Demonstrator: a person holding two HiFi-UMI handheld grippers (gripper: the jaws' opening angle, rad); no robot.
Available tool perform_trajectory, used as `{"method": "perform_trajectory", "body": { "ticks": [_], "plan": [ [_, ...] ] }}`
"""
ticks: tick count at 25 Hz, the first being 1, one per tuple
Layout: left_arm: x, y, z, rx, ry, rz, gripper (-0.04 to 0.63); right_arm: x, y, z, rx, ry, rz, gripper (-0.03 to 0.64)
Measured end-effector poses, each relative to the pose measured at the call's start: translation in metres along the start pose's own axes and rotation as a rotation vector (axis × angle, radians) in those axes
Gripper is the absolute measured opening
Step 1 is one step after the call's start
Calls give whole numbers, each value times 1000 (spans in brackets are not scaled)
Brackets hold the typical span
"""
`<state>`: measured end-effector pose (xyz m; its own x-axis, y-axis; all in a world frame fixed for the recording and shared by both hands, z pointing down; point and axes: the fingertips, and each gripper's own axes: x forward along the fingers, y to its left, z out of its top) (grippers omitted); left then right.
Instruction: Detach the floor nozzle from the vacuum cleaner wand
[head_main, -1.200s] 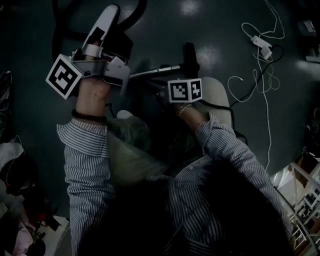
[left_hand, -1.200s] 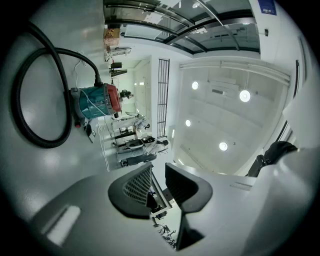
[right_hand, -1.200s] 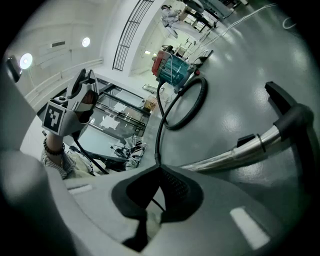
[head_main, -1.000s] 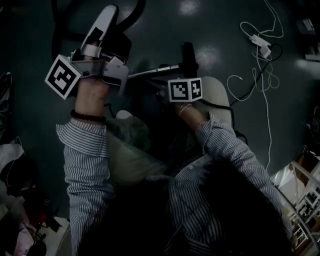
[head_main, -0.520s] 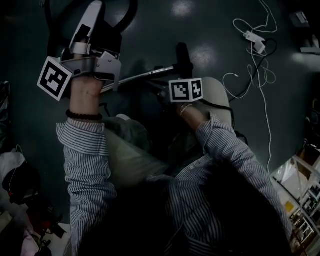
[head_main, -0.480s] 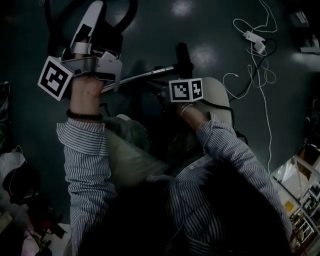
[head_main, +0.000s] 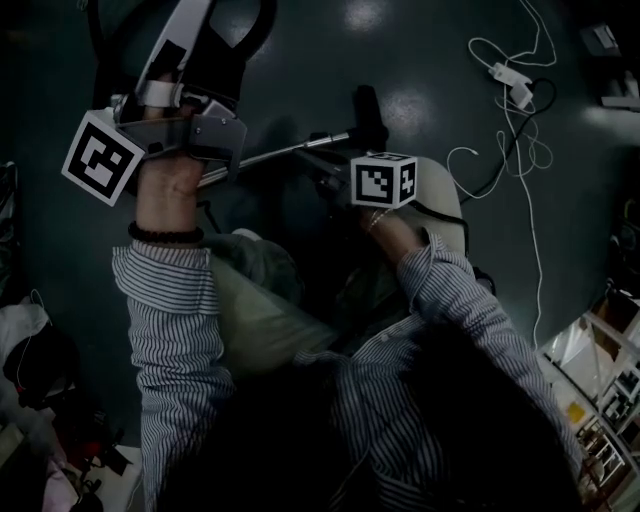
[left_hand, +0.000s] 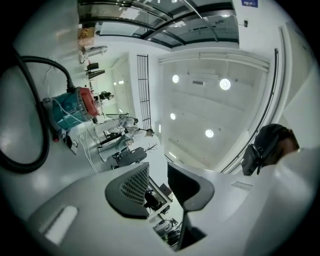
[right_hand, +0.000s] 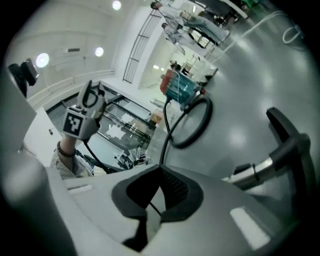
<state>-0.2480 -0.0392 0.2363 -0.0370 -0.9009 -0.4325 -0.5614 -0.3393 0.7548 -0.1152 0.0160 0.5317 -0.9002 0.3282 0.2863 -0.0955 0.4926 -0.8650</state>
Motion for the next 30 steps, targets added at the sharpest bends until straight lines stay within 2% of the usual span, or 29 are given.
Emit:
{"method": "perform_trajectory", "body": {
  "ticks": [3, 5, 7, 9, 10, 12, 14, 16, 18, 20, 22, 23, 26, 30],
  "plan": [
    [6, -14, -3, 92, 63, -34, 122, -27, 26, 67, -85, -226, 66, 2],
    [9, -20, -9, 148, 104, -46, 142, -68, 44, 129, -167, -410, 105, 17],
    [12, -24, -17, 183, 136, -52, 163, -115, 50, 187, -224, -579, 106, 26],
    [14, -26, -28, 205, 176, -59, 180, -151, 36, 221, -217, -685, 78, 32],
    [15, -26, -36, 219, 204, -60, 192, -159, 23, 227, -198, -700, 58, 42],
    [14, -23, -48, 244, 248, -47, 196, -160, -11, 217, -132, -663, 11, 108],
    [14, -20, -53, 230, 243, -29, 196, -153, -53, 188, -11, -612, -38, 150],
    [17, -22, -58, 166, 228, -33, 196, -143, -96, 150, 158, -589, -91, 158],
    [17, -26, -69, 123, 259, -45, 196, -126, -136, 99, 339, -550, -150, 168],
    [10, -26, -83, 132, 320, -36, 196, -105, -168, 46, 540, -515, -183, 205],
    [-4, -24, -93, 150, 368, -16, 196, -98, -196, 11, 717, -532, -195, 235],
    [-11, -22, -94, 160, 378, -2, 196, -99, -211, 2, 754, -547, -209, 245],
    [-30, -12, -90, 180, 383, 41, 196, -100, -233, -6, 748, -546, -268, 252],
    [-41, 9, -100, 223, 445, 99, 196, -83, -236, -2, 735, -534, -262, 253]
  ]
}}
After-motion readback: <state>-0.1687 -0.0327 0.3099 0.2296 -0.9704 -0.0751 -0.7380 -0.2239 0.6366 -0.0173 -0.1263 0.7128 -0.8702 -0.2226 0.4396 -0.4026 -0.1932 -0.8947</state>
